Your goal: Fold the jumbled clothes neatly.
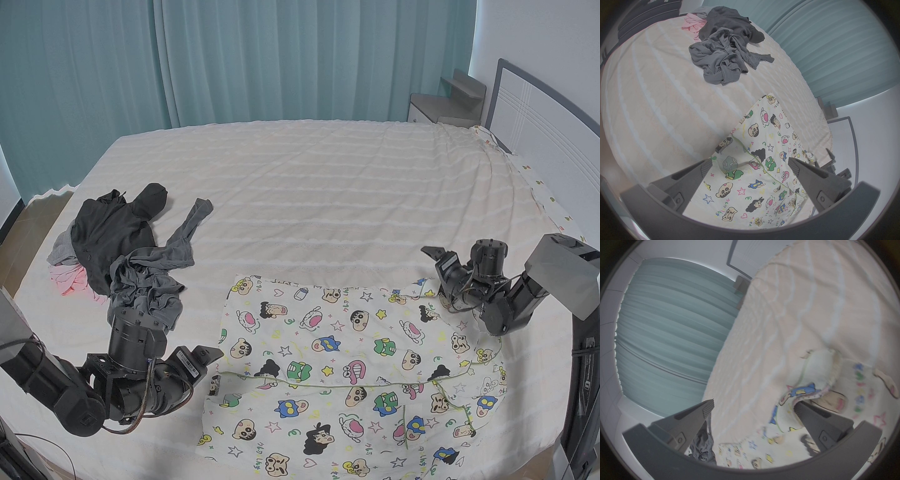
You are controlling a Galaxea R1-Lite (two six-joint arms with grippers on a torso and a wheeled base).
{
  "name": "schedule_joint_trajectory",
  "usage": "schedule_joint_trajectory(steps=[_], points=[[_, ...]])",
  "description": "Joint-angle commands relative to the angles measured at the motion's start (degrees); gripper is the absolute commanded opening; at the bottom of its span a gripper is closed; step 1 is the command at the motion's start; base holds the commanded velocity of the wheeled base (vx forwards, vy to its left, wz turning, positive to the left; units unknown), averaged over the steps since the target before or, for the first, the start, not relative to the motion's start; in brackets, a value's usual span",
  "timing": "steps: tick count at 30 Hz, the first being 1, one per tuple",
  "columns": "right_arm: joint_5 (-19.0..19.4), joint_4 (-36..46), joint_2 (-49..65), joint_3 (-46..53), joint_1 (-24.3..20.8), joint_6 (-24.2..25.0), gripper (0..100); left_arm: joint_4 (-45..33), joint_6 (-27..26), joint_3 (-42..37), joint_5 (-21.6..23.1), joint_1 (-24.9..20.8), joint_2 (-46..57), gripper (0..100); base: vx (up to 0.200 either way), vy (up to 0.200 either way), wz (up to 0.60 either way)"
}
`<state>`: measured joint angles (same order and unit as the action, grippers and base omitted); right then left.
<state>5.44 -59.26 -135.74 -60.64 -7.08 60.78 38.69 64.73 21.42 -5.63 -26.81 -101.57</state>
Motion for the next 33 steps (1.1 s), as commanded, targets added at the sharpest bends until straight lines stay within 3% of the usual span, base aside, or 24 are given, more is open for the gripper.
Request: schedule_joint_trajectory(steps=[1,8,14,22,27,33], points=[[-0.3,1.8,-1.8,-11.9,-1.0,0.0,100,0.1,0.0,-0.1,-0.1,0.0,-1.2,100,0.000,0.000,0.00],[-0.7,-1.2,-2.4,-19.5,-0.7,-0.9,100,0.1,0.1,-0.3,-0.2,0.0,-1.2,100,0.000,0.000,0.00],[-0.7,-2.2,-2.9,-17.9,-0.7,-5.1,100,0.1,0.1,-0.4,-0.2,0.0,-1.2,100,0.000,0.000,0.00],[1.4,-6.0,7.8,1.4,3.1,-5.5,100,0.1,0.2,-0.4,0.0,0.0,-1.0,100,0.000,0.000,0.00],[3.5,-6.3,20.1,19.5,5.2,-7.3,100,0.2,0.3,-0.5,0.0,-0.2,-0.9,100,0.000,0.000,0.00],[15.3,-5.7,34.0,39.4,12.2,-13.3,100,0.1,0.4,-0.6,0.0,-0.9,-1.3,100,-0.167,0.000,0.00]])
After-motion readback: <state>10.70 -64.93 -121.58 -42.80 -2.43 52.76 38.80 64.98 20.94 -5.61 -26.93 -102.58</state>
